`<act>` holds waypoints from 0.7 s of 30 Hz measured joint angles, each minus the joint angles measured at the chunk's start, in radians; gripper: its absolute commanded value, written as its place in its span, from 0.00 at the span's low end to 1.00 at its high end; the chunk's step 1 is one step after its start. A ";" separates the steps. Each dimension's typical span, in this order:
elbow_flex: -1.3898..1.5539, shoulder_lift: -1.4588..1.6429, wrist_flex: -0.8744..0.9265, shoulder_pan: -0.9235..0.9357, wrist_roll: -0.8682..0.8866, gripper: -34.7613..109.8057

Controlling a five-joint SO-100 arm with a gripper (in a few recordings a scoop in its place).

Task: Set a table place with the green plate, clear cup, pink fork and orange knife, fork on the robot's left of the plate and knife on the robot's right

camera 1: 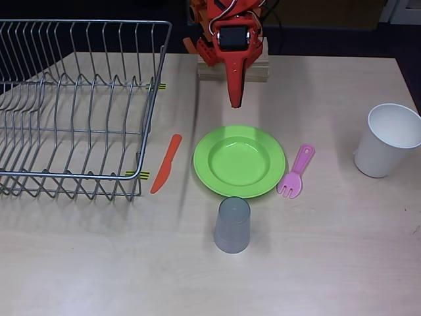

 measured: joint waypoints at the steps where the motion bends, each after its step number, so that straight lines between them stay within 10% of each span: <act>1: 0.031 0.032 0.009 -0.012 0.002 0.24; 21: 0.209 0.299 0.230 0.028 -0.087 0.24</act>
